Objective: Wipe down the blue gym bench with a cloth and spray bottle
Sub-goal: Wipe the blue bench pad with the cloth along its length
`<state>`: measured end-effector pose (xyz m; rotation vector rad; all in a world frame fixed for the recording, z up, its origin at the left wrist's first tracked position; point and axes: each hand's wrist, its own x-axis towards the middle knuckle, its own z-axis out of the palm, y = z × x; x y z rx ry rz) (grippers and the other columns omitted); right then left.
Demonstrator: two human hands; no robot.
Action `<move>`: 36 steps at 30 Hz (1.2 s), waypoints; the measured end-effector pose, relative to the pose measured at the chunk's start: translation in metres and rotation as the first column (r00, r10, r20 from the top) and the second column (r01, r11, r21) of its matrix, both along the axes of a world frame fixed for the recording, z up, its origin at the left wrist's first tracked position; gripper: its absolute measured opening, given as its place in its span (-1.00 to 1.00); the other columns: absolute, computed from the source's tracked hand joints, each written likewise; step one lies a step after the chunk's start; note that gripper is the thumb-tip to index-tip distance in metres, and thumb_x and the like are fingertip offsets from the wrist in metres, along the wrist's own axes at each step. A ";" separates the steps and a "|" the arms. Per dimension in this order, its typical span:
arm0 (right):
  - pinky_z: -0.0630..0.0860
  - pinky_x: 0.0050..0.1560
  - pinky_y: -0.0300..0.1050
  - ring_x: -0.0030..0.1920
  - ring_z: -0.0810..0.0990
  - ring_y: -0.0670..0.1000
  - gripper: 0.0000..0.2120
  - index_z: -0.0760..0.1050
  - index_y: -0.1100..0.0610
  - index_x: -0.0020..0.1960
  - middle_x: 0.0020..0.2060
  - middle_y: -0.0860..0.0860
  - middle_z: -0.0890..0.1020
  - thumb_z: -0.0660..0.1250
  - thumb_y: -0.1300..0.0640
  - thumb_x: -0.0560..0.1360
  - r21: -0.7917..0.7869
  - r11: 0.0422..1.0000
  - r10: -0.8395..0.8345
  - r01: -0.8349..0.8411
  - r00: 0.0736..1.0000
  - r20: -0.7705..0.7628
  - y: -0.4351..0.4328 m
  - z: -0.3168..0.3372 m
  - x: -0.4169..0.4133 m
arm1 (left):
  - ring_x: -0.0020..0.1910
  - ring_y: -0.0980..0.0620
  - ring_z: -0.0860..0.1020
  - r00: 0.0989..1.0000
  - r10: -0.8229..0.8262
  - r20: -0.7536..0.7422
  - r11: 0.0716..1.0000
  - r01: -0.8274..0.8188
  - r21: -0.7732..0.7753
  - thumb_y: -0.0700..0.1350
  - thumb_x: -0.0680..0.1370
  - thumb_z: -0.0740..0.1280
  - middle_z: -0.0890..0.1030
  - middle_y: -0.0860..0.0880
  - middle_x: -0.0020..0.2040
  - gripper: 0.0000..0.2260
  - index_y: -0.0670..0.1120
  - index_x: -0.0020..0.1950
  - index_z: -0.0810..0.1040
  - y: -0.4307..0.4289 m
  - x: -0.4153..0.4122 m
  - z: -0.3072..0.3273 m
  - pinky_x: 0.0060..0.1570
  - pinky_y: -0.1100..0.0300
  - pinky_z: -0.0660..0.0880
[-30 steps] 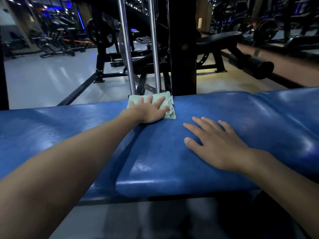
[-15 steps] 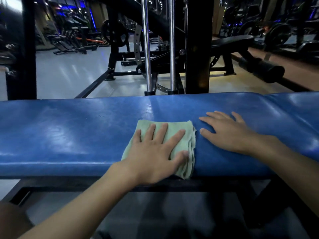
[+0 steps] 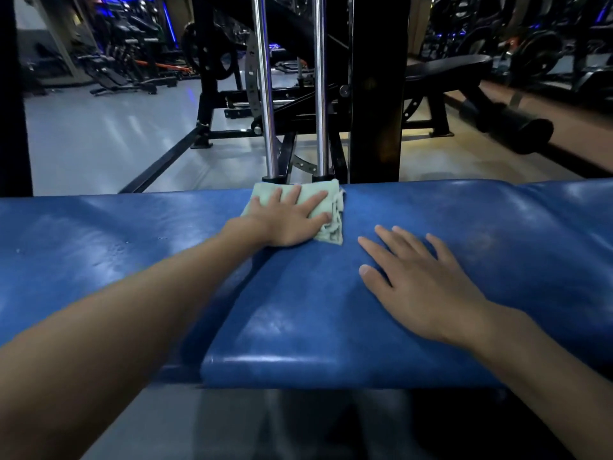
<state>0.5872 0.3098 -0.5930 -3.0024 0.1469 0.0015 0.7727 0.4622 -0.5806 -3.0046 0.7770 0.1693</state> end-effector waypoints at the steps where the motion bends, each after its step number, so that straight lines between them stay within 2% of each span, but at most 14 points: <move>1: -0.22 0.53 0.14 0.57 -0.21 -0.09 -0.44 -0.09 -0.17 0.59 0.60 -0.11 -0.11 -0.20 -0.22 0.61 0.002 1.000 -0.002 0.002 1.000 -0.003 0.000 0.000 0.000 | 0.61 -0.14 -0.09 1.000 0.009 -0.006 1.000 -0.009 -0.002 0.39 0.57 -0.11 -0.11 0.03 0.65 -0.44 0.38 0.55 -0.16 -0.005 0.010 0.002 0.48 -0.30 -0.13; 8: -0.21 0.54 0.11 0.57 -0.19 -0.12 -0.45 -0.04 -0.20 0.58 0.60 -0.14 -0.07 -0.16 -0.24 0.60 0.032 0.999 -0.009 0.008 1.000 0.005 -0.002 0.000 0.001 | 0.61 -0.15 -0.08 1.000 0.011 -0.006 1.000 -0.011 0.000 0.39 0.53 -0.14 -0.09 0.01 0.65 -0.42 0.36 0.55 -0.16 -0.007 0.020 0.000 0.47 -0.29 -0.14; 14: -0.18 0.55 0.06 0.57 -0.12 -0.13 -0.45 0.02 -0.20 0.57 0.59 -0.15 -0.01 -0.12 -0.25 0.60 0.032 0.999 -0.033 0.033 0.999 0.008 0.000 0.004 0.000 | 0.59 -0.14 -0.03 0.991 -0.110 0.076 0.994 0.109 0.017 0.40 0.53 -0.19 -0.05 0.00 0.64 -0.40 0.32 0.57 -0.17 0.026 -0.040 -0.007 0.47 -0.27 -0.03; 17: -0.16 0.55 0.06 0.57 -0.11 -0.13 -0.47 0.03 -0.19 0.57 0.59 -0.15 0.00 -0.09 -0.23 0.62 0.019 0.999 -0.050 0.050 0.999 -0.012 0.002 0.006 -0.001 | 0.59 -0.13 -0.05 0.986 -0.152 0.064 0.988 0.152 0.018 0.43 0.48 -0.25 -0.07 0.01 0.64 -0.36 0.33 0.56 -0.20 0.047 -0.081 -0.007 0.47 -0.27 -0.05; 20: -0.13 0.54 0.08 0.57 -0.06 -0.10 -0.50 0.07 -0.15 0.57 0.59 -0.12 0.04 -0.05 -0.16 0.64 0.006 0.996 -0.088 0.088 0.996 -0.035 0.008 0.011 0.001 | 0.60 -0.14 -0.12 0.983 -0.177 0.054 0.984 0.175 0.029 0.40 0.53 -0.23 -0.15 0.00 0.64 -0.40 0.32 0.55 -0.26 0.067 -0.120 -0.004 0.49 -0.25 -0.11; 23: -0.11 0.54 0.11 0.57 0.00 -0.05 -0.53 0.17 -0.07 0.55 0.58 -0.07 0.12 -0.04 -0.08 0.66 0.006 0.995 -0.098 0.098 0.995 0.007 0.018 0.016 0.007 | 0.60 -0.14 -0.19 0.983 -0.182 0.034 0.983 0.181 0.034 0.41 0.46 -0.30 -0.21 0.00 0.64 -0.36 0.32 0.53 -0.34 0.085 -0.149 -0.002 0.49 -0.25 -0.14; 26: -0.16 0.54 0.10 0.58 -0.06 -0.07 -0.51 0.09 -0.11 0.58 0.59 -0.10 0.05 -0.09 -0.13 0.67 0.042 0.996 -0.077 0.077 0.997 -0.010 0.025 0.012 0.008 | 0.60 -0.13 -0.22 0.984 -0.176 0.022 0.984 0.175 0.036 0.43 0.32 -0.43 -0.23 0.01 0.63 -0.28 0.34 0.49 -0.40 0.094 -0.163 -0.002 0.49 -0.25 -0.16; 31: -0.18 0.54 0.11 0.58 -0.13 -0.09 -0.48 -0.01 -0.15 0.59 0.60 -0.13 -0.05 -0.14 -0.18 0.65 0.013 0.998 -0.053 0.053 0.998 -0.027 0.022 0.003 0.005 | 0.60 -0.11 -0.21 0.989 -0.150 -0.008 0.989 0.150 0.013 0.41 0.50 -0.23 -0.23 0.02 0.63 -0.40 0.37 0.52 -0.32 0.087 -0.143 0.000 0.49 -0.25 -0.16; 36: -0.18 0.54 0.14 0.58 -0.15 -0.08 -0.47 -0.02 -0.16 0.58 0.60 -0.13 -0.06 -0.18 -0.21 0.63 0.013 0.999 -0.046 0.046 0.999 -0.013 0.023 -0.001 0.007 | 0.61 -0.12 -0.15 0.997 -0.069 -0.016 0.998 0.069 -0.014 0.41 0.55 -0.13 -0.16 0.04 0.64 -0.44 0.41 0.52 -0.22 0.058 -0.071 -0.004 0.49 -0.27 -0.15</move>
